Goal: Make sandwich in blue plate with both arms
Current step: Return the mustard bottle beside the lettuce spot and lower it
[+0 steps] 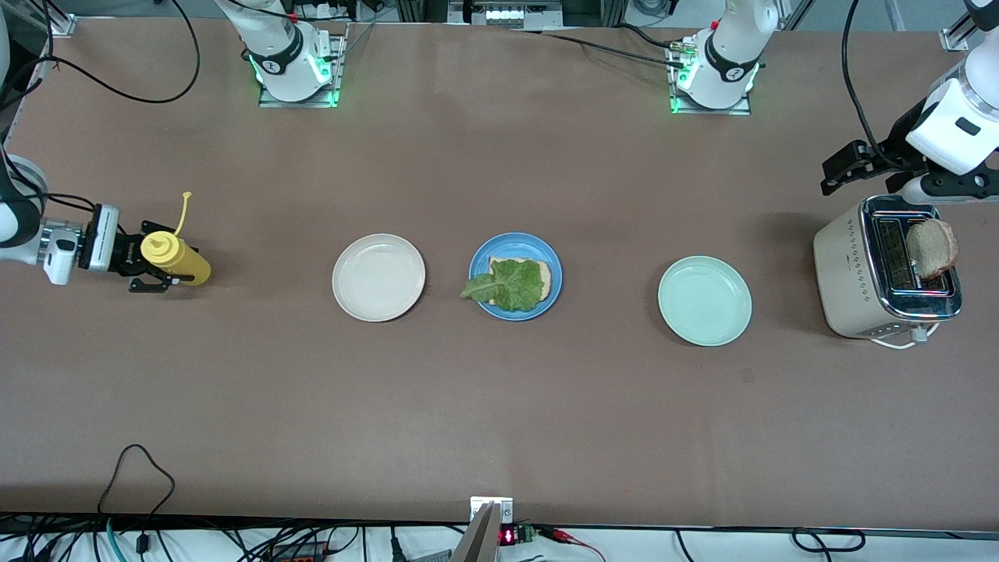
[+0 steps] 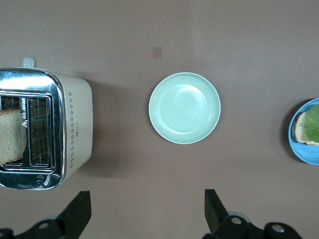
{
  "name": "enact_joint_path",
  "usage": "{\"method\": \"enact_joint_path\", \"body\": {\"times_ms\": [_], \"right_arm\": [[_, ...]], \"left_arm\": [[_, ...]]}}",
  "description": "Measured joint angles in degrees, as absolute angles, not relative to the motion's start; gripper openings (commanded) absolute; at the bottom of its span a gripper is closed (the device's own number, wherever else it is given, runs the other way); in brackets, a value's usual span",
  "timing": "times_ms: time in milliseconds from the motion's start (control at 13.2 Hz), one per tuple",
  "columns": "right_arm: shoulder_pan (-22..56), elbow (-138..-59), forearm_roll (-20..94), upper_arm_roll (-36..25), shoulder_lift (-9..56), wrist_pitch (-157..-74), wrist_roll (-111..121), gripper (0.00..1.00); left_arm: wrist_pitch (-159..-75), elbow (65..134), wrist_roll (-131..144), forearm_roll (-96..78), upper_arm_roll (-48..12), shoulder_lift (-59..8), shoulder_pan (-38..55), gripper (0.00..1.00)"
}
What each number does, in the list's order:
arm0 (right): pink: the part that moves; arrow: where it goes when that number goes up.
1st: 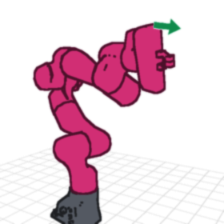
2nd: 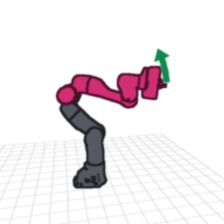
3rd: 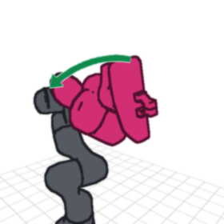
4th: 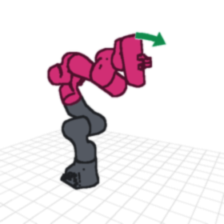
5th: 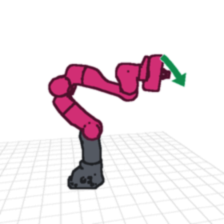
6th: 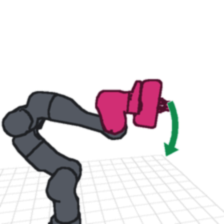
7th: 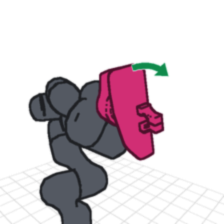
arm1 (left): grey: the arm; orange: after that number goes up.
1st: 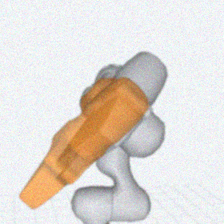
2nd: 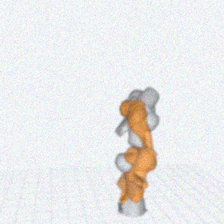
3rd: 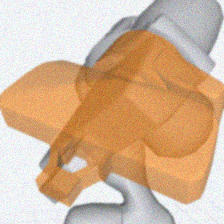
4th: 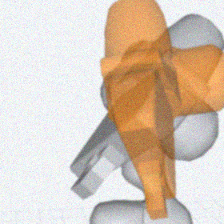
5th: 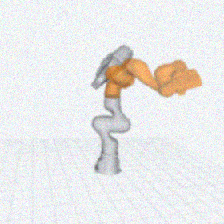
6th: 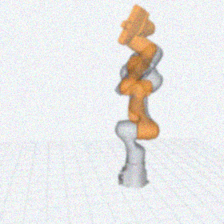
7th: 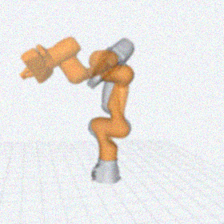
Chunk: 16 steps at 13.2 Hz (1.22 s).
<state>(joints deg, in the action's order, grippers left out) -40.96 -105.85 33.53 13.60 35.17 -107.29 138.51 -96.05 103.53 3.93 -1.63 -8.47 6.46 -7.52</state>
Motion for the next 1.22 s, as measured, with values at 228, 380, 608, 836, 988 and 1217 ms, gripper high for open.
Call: {"method": "enact_joint_path", "body": {"times_ms": [228, 380, 608, 836, 988, 1217], "right_arm": [[-42.2, -104.6, 33.6, 13.3, 37.5, -106.9, 139.3, 0.02], [-42.7, -104.3, 33.8, 13.1, 38.1, -106.7, 139.4, 0.12], [-42.9, -104.2, 34.4, 12.7, 38.5, -106.6, 139.5, 1.0], [-42.9, -104.2, 34.7, 12.5, 38.6, -106.5, 139.5, 1.0], [-42.9, -104.2, 34.7, 12.4, 38.6, -106.4, 139.5, 1.0], [-43.1, -104.1, 34.7, 12.3, 38.6, -106.4, 139.5, 1.0]], "left_arm": [[-96.4, 104.1, 3.9, -1.6, -8.5, 6.9, -7.5, 1.0], [-96.6, 104.7, 3.9, -1.6, -8.5, 7.4, -7.5, 1.0], [-96.6, 105.2, 3.9, -1.6, -8.5, 7.8, -7.5, 1.0], [-96.6, 105.3, 3.9, -1.6, -8.5, 7.8, -7.5, 1.0], [-96.7, 105.3, 3.9, -1.6, -8.5, 7.8, -7.5, 1.0], [-96.7, 105.3, 3.9, -1.6, -8.5, 7.8, -7.5, 1.0]]}}
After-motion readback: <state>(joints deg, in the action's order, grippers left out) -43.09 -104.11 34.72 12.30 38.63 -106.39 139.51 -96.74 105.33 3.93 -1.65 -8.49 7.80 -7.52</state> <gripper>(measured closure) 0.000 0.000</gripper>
